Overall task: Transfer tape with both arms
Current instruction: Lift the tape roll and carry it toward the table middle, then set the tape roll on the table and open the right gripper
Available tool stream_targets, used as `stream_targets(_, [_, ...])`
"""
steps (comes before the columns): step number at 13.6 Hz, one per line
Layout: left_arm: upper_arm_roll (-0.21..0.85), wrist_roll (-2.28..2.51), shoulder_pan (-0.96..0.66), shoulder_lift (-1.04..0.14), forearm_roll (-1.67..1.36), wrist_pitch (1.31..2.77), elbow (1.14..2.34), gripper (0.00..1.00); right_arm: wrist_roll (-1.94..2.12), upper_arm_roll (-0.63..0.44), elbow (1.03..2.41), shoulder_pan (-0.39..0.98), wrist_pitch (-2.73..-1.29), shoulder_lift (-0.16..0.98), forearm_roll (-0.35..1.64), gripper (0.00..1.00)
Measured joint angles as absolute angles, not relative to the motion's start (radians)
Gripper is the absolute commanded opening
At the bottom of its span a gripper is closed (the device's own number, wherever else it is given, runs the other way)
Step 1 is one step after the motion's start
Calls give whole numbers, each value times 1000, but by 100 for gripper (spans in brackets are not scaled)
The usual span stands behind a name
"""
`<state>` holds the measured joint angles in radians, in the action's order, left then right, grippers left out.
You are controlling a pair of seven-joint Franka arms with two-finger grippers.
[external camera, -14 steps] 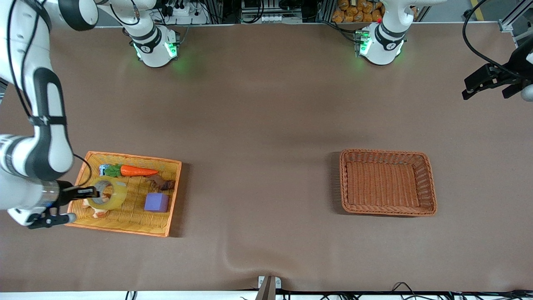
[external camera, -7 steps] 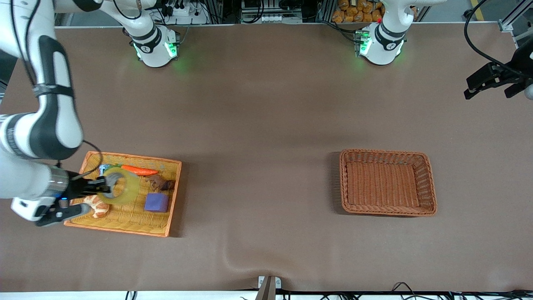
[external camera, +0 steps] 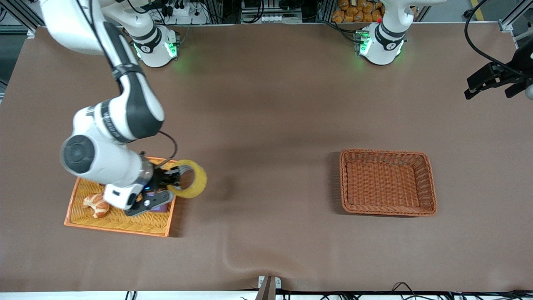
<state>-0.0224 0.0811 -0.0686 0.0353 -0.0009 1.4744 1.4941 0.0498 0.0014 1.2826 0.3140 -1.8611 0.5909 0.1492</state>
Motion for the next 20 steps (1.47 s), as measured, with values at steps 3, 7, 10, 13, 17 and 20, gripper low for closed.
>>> stream_targets(3, [-22, 81, -68, 35, -1, 1474, 1494, 100, -137, 1, 1330, 385, -1924, 601, 151, 0])
stream_targets(7, [-22, 81, -68, 35, -1, 1474, 1494, 100, -390, 1, 1436, 490, -2082, 619, 151, 0])
stream_targets(10, [-22, 81, -68, 35, -1, 1474, 1494, 100, -541, -2, 1463, 570, -2131, 644, 138, 0])
stream_targets(13, [-22, 81, -68, 35, -1, 1474, 1494, 100, -691, -5, 1465, 642, -2187, 688, 90, 0])
stream_targets(17, [-22, 81, -68, 35, -1, 1474, 1493, 100, -846, -12, 1465, 721, -2226, 740, 11, 0])
stream_targets(20, [-22, 81, -68, 36, -1, 1474, 1492, 100, -902, -15, 1465, 743, -2272, 775, 8, 66])
